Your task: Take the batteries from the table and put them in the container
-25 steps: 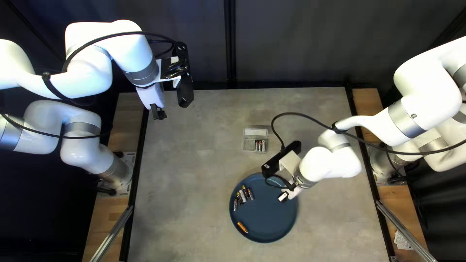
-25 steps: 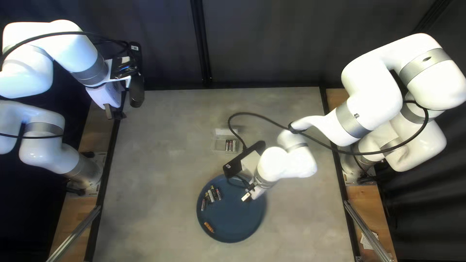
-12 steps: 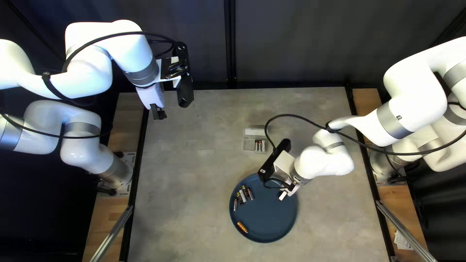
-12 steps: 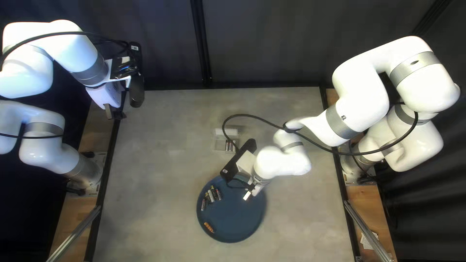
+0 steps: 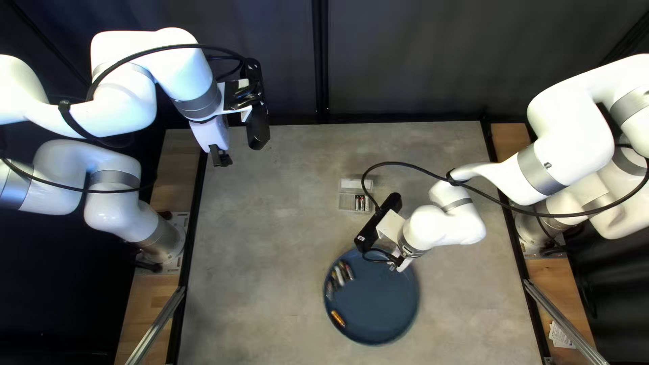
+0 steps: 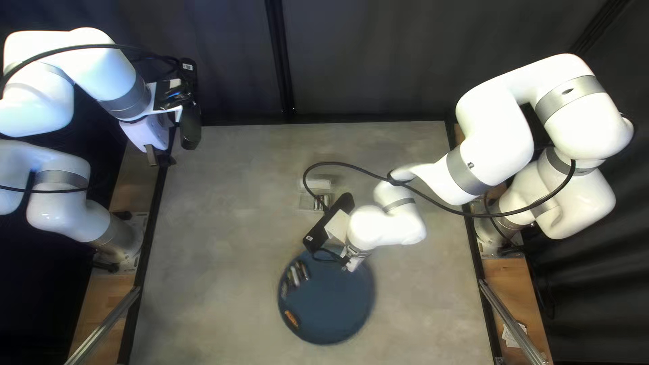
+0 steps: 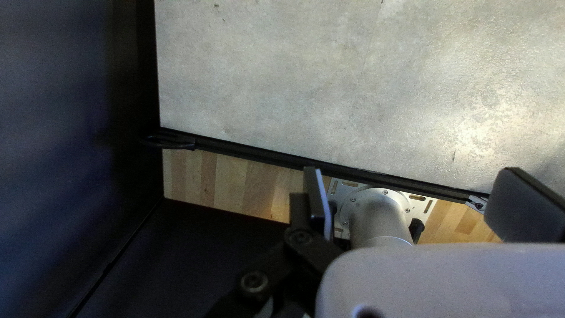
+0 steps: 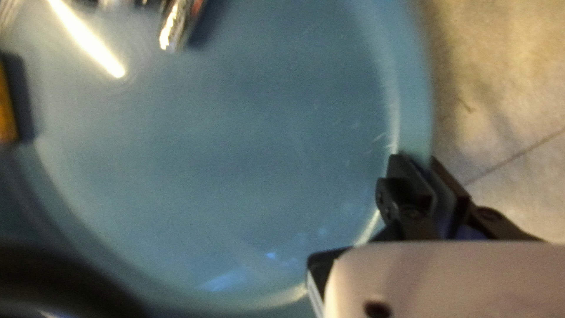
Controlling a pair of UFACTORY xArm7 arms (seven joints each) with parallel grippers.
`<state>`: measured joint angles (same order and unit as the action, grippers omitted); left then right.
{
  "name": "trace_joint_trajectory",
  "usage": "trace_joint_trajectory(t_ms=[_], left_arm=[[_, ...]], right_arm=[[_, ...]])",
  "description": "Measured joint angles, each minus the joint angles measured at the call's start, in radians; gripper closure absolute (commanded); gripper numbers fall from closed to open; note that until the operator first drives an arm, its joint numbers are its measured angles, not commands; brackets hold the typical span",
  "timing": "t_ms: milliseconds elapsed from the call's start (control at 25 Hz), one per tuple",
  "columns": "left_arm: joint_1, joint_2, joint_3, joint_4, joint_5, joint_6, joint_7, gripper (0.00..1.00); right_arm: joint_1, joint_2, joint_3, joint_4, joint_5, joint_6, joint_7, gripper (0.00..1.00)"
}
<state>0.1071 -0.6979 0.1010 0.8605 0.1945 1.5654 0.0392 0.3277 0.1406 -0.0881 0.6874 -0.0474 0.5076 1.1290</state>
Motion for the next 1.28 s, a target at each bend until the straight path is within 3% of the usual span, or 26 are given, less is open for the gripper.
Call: trace_joint_trajectory(t_ms=[320, 480, 520, 560, 600, 800, 1000, 1120, 1280], left_arm=[[0.000, 0.000, 0.000, 0.000, 0.000, 0.000, 0.000, 0.00], [0.000, 0.000, 0.000, 0.000, 0.000, 0.000, 0.000, 0.00], [0.000, 0.000, 0.000, 0.000, 0.000, 0.000, 0.000, 0.00], [0.000, 0.000, 0.000, 0.000, 0.000, 0.000, 0.000, 0.00], [0.000, 0.000, 0.000, 0.000, 0.000, 0.000, 0.000, 0.00], [0.000, 0.000, 0.000, 0.000, 0.000, 0.000, 0.000, 0.00], [0.000, 0.000, 0.000, 0.000, 0.000, 0.000, 0.000, 0.00], [0.000, 0.000, 0.000, 0.000, 0.000, 0.000, 0.000, 0.00], [0.000, 0.000, 0.000, 0.000, 0.000, 0.000, 0.000, 0.00]], right_arm=[[0.074, -0.066, -0.001, -0.110, -0.109, -0.060, 0.522, 1.00], [0.110, -0.073, 0.002, -0.118, -0.176, -0.070, 0.768, 1.00], [0.119, -0.066, 0.002, -0.113, -0.188, -0.073, 0.817, 0.94], [0.127, -0.053, 0.001, -0.105, -0.197, -0.077, 0.863, 0.07], [0.134, -0.040, 0.000, -0.096, -0.201, -0.082, 0.895, 0.00], [0.162, -0.006, 0.000, -0.057, -0.211, -0.083, 1.005, 0.00], [0.167, -0.082, -0.001, -0.082, -0.233, -0.047, 1.006, 0.00], [0.163, -0.152, -0.007, -0.101, -0.244, 0.002, 0.934, 0.00], [0.159, -0.258, -0.040, -0.130, -0.242, 0.079, 0.715, 0.00]])
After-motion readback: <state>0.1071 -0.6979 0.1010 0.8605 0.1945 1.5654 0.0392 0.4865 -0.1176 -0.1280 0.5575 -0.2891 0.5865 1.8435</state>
